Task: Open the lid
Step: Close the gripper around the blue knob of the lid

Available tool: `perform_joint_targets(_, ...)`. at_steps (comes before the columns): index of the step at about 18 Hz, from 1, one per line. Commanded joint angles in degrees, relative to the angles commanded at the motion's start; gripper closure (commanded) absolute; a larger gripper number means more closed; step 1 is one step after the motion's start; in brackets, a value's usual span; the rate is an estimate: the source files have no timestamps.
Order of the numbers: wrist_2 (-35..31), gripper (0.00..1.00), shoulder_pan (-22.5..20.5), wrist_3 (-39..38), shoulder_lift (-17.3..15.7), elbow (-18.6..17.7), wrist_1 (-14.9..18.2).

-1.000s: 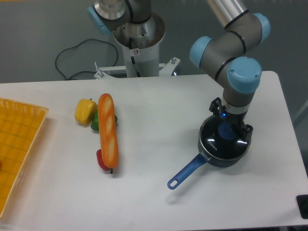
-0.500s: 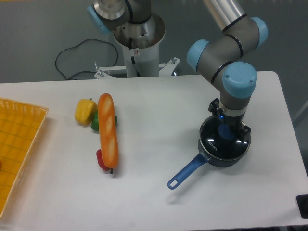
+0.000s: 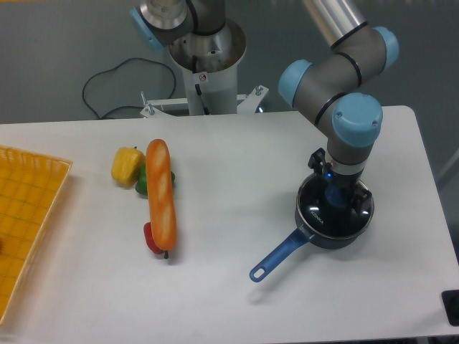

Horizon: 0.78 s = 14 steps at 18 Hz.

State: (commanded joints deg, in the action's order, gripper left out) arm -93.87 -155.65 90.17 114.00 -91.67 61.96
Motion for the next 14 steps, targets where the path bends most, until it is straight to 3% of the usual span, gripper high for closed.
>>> perform_joint_targets(7,-0.09,0.04,-0.09,0.09,-0.26,-0.09,0.09)
perform_joint_targets(14,0.35,0.19,-0.18,-0.26,-0.18,-0.26,0.26)
